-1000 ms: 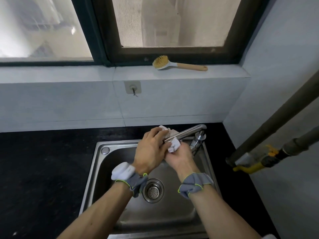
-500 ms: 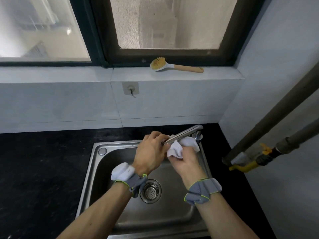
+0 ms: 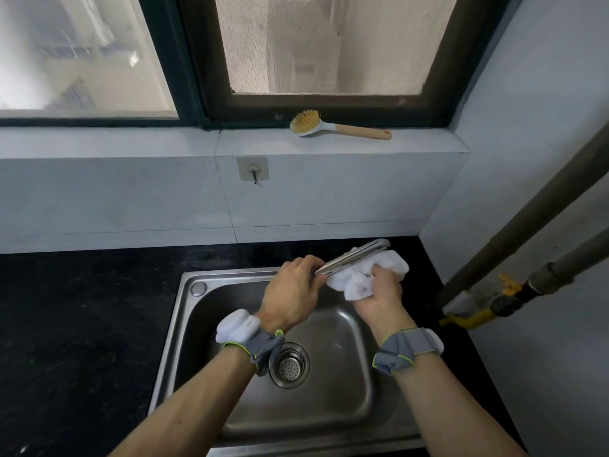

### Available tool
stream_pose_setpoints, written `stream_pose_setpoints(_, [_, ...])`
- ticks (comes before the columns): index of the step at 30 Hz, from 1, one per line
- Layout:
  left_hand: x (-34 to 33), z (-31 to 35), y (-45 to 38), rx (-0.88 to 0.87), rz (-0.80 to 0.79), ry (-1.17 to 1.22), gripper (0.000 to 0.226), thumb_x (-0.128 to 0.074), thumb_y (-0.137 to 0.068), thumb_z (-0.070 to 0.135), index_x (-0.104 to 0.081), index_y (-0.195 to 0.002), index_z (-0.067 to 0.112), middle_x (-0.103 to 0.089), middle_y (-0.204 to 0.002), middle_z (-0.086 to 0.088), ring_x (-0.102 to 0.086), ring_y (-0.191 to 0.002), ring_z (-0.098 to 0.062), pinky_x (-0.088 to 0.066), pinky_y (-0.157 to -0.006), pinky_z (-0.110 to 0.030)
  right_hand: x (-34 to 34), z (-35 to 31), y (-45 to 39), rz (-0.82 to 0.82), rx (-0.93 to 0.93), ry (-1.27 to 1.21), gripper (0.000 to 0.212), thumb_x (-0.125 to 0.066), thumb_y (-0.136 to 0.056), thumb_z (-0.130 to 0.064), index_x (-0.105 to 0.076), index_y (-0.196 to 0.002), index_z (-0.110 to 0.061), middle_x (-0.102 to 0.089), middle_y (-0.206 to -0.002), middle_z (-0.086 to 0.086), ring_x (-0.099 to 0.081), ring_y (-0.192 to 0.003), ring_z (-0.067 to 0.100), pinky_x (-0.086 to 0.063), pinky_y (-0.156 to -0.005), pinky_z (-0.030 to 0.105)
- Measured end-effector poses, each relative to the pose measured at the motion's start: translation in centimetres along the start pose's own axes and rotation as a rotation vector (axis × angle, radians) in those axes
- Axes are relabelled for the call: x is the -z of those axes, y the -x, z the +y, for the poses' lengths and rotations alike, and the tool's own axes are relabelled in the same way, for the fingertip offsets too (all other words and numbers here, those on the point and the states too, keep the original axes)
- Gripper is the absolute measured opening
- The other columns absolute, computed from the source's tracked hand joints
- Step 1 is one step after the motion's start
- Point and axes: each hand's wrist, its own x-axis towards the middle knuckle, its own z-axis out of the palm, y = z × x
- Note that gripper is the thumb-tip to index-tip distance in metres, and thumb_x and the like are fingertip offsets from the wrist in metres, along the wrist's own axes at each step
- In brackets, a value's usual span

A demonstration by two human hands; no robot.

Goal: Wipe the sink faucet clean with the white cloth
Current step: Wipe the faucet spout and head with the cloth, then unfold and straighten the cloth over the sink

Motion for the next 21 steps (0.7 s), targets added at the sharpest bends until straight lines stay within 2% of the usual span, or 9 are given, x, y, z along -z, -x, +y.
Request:
stream_pose_setpoints(3, [0.3, 0.3, -0.2, 0.037, -0.073, 0.103, 0.029, -0.051, -0.099, 0.029, -0.054, -0.125, 0.016, -0.063, -0.118, -0.007, -0.058, -0.105, -0.026, -0.047, -0.092, -0.038, 0.9, -0.2, 0.3, 0.126, 0.153, 0.127, 0.016, -0.054, -0.089, -0.014, -0.058, -0.077, -0.005, -0.061, -0.075, 0.007, -0.058, -0.063, 0.019, -0.045, -0.056, 0.028])
stream_pose_setpoints(7, [1.6, 0.4, -1.0, 0.095, -0.130, 0.231, 0.029, -0.059, -0.095, 0.025, -0.057, -0.123, 0.016, -0.063, -0.118, -0.003, -0.060, -0.103, -0.015, -0.043, -0.087, -0.023, 1.5, -1.3, 1.5, 0.105, 0.305, 0.171, 0.013, -0.057, -0.086, -0.018, -0.066, -0.086, -0.008, -0.067, -0.082, 0.005, -0.063, -0.070, 0.019, -0.049, -0.063, 0.029])
stream_pose_setpoints(10, [2.4, 0.6, -1.3, 0.161, -0.064, 0.388, 0.034, -0.060, -0.093, 0.019, -0.056, -0.126, 0.013, -0.064, -0.118, -0.002, -0.060, -0.099, -0.012, -0.041, -0.084, -0.019, 1.1, -2.1, 2.8, 0.041, 0.375, 0.196, 0.010, -0.060, -0.087, -0.022, -0.066, -0.084, -0.014, -0.067, -0.083, 0.002, -0.064, -0.074, 0.018, -0.050, -0.068, 0.029])
stream_pose_setpoints(12, [3.0, 1.1, -1.3, 0.187, 0.020, 0.440, 0.029, -0.055, -0.095, 0.022, -0.059, -0.123, 0.014, -0.066, -0.114, 0.001, -0.060, -0.096, -0.011, -0.040, -0.082, -0.019, 0.6, -2.3, 3.7, -0.048, 0.382, 0.203, 0.011, -0.062, -0.087, -0.023, -0.067, -0.087, -0.014, -0.070, -0.086, 0.003, -0.066, -0.078, 0.018, -0.053, -0.072, 0.031])
stream_pose_setpoints(15, [4.2, 1.6, -1.3, 0.174, 0.095, 0.489, 0.034, -0.048, -0.097, 0.044, -0.064, -0.113, 0.019, -0.070, -0.108, 0.003, -0.065, -0.093, -0.013, -0.046, -0.079, -0.023, -0.7, -2.4, 4.8, -0.250, 0.318, 0.173, 0.027, -0.063, -0.087, -0.025, -0.069, -0.108, -0.008, -0.073, -0.107, 0.011, -0.069, -0.095, 0.025, -0.055, -0.083, 0.038])
stream_pose_setpoints(17, [4.8, 1.8, -1.1, 0.165, 0.047, 0.675, 0.049, -0.045, -0.095, 0.056, -0.065, -0.112, 0.015, -0.073, -0.105, -0.008, -0.070, -0.093, -0.020, -0.057, -0.083, -0.036, -1.8, -2.3, 5.9, -0.425, 0.209, 0.131, 0.032, -0.057, -0.091, -0.024, -0.064, -0.116, -0.005, -0.070, -0.116, 0.016, -0.065, -0.111, 0.032, -0.050, -0.098, 0.046])
stream_pose_setpoints(18, [5.2, 1.6, -0.9, 0.174, 0.011, 0.765, 0.056, -0.047, -0.092, 0.060, -0.066, -0.111, 0.012, -0.073, -0.105, -0.014, -0.071, -0.094, -0.025, -0.058, -0.088, -0.045, -2.4, -2.1, 6.5, -0.512, 0.136, 0.115, 0.030, -0.053, -0.094, -0.022, -0.063, -0.116, -0.004, -0.070, -0.116, 0.017, -0.063, -0.113, 0.033, -0.046, -0.103, 0.047])
stream_pose_setpoints(19, [5.5, 1.3, -0.8, 0.178, -0.021, 0.853, 0.058, -0.050, -0.090, 0.062, -0.066, -0.112, 0.010, -0.073, -0.106, -0.016, -0.072, -0.096, -0.031, -0.057, -0.090, -0.050, -2.8, -1.8, 7.0, -0.578, 0.075, 0.109, 0.030, -0.050, -0.095, -0.020, -0.062, -0.115, -0.002, -0.070, -0.115, 0.019, -0.062, -0.113, 0.034, -0.043, -0.105, 0.048])
stream_pose_setpoints(21, [6.3, 0.4, -0.1, 0.184, -0.035, 0.947, 0.048, -0.058, -0.089, 0.054, -0.066, -0.114, 0.014, -0.075, -0.105, -0.013, -0.073, -0.098, -0.032, -0.058, -0.089, -0.053, -3.6, -1.1, 7.5, -0.641, 0.009, 0.124, 0.036, -0.052, -0.093, -0.019, -0.059, -0.120, 0.003, -0.066, -0.120, 0.024, -0.060, -0.117, 0.037, -0.040, -0.109, 0.049])
